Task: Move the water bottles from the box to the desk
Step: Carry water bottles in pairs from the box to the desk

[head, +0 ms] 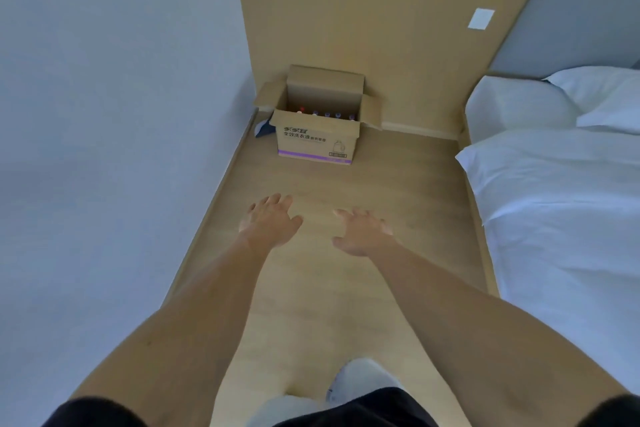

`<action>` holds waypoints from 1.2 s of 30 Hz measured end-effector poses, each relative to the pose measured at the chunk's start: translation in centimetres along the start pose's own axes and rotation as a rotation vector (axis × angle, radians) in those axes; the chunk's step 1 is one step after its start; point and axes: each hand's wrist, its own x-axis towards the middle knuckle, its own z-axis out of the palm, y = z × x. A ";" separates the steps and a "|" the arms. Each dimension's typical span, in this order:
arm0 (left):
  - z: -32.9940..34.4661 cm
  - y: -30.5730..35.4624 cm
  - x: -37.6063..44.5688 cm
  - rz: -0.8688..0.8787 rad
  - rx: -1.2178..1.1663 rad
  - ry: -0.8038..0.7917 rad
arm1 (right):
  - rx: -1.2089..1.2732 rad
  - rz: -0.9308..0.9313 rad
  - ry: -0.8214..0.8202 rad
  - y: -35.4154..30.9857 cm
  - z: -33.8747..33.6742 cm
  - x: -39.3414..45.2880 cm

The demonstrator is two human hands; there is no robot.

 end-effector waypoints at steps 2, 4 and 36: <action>-1.0 -0.2 3.5 0.019 -0.002 -0.009 | 0.018 0.019 0.004 -0.1 -1.5 2.9; -1.8 -0.3 7.2 0.044 -0.004 -0.006 | 0.025 0.030 0.000 0.0 -2.8 6.0; -19.7 -2.2 71.2 0.155 -0.094 0.002 | 0.176 0.174 -0.035 4.7 -30.4 62.6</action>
